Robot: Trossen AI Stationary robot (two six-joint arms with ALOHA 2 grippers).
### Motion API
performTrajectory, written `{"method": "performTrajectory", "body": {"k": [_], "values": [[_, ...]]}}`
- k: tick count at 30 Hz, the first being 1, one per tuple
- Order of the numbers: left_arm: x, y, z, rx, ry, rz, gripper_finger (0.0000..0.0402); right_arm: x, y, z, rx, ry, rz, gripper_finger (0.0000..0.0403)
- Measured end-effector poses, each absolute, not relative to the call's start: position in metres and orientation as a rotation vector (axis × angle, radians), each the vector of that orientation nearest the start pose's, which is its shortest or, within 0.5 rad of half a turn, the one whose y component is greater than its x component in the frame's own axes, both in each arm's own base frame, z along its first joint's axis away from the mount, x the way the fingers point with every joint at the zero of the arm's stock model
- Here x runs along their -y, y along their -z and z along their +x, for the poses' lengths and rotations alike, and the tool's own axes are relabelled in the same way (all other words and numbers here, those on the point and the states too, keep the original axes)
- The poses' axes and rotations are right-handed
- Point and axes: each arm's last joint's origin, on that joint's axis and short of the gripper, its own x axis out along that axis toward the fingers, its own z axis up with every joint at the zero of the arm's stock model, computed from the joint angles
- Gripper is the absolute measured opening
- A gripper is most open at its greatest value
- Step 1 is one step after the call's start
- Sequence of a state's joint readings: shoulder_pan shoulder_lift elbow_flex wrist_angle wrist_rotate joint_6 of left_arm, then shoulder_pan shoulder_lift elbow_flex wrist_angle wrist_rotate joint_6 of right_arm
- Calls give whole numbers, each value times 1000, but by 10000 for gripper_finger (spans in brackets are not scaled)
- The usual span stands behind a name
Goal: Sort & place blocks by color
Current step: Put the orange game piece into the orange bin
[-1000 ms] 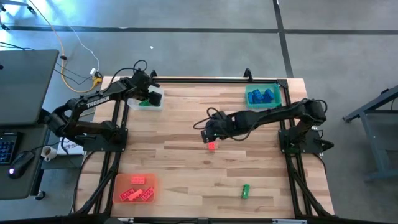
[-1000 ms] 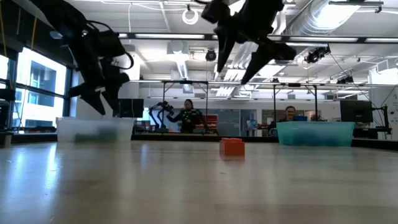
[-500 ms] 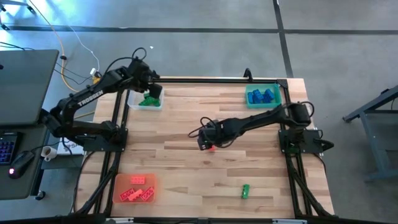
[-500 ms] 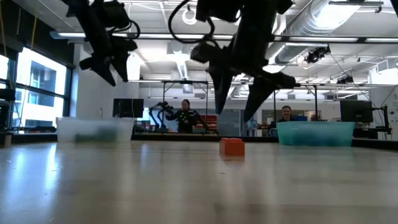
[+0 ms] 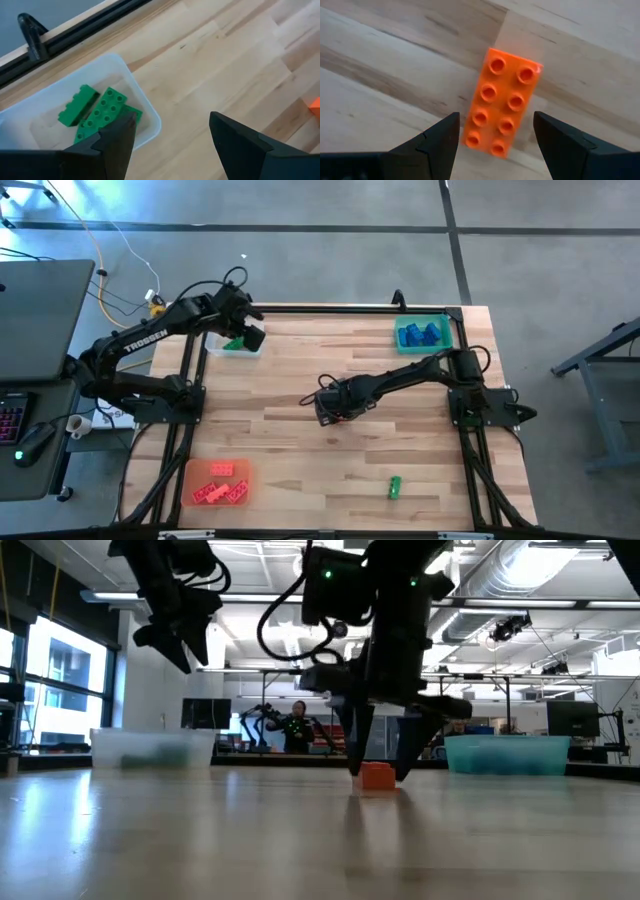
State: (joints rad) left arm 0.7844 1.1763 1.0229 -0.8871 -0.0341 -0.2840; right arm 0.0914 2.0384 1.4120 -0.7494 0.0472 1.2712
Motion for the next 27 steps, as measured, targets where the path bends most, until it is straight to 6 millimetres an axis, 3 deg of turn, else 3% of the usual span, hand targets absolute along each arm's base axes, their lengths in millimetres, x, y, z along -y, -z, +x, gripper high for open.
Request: {"method": "performTrajectory", "body": {"k": [6,13,17,27], "values": [[-153,-286,157,-894,-874,-628,241,-35,-142,393,-1204,805,956,224],[-150,-285,158,-912,-857,-630,241,-35,-141,392,-1233,769,917,111],[-147,-285,159,-920,-840,-629,241,-35,-146,391,-1247,704,862,111],[-140,-285,168,-912,-678,-631,241,-27,-204,387,-1063,526,760,111]]}}
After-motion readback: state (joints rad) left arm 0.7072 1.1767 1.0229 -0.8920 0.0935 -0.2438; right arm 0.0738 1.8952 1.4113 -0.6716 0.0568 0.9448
